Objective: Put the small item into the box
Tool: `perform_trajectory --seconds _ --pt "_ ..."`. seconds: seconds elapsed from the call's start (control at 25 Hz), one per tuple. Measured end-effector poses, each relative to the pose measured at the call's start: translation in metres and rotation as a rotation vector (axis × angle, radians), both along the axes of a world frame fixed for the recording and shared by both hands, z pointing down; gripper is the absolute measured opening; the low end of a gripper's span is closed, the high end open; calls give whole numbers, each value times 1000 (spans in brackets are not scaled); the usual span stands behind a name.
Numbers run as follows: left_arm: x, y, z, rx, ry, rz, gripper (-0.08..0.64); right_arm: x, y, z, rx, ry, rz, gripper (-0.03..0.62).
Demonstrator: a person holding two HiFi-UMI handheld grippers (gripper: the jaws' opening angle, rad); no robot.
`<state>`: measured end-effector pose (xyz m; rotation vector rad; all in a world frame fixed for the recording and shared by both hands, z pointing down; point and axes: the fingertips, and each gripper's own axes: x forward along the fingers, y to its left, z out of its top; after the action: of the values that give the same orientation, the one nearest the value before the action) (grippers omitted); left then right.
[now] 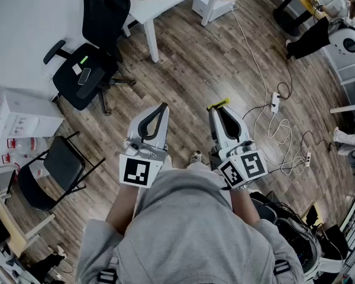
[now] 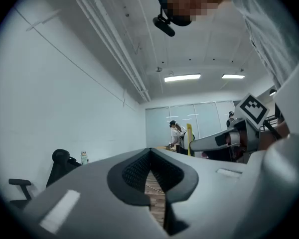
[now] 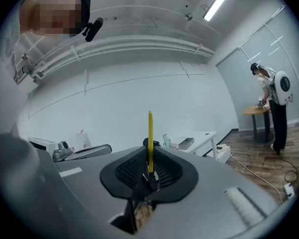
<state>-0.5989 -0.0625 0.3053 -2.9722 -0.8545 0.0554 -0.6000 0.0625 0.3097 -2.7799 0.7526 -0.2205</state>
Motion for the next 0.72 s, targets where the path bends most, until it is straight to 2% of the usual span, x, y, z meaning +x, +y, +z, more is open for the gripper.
perform_trajectory --seconds 0.16,0.28,0.4,0.72 --pt "-22 40 4 22 -3 -4 3 -17 32 -1 -22 4 -30 64" --pt "-38 66 6 9 -17 -25 3 -31 57 2 -30 1 -43 64" --pt "-50 80 9 19 -33 -48 3 -41 72 1 -40 11 -59 64" --pt "-82 109 12 19 -20 -118 3 -71 98 1 -65 65 -122 64"
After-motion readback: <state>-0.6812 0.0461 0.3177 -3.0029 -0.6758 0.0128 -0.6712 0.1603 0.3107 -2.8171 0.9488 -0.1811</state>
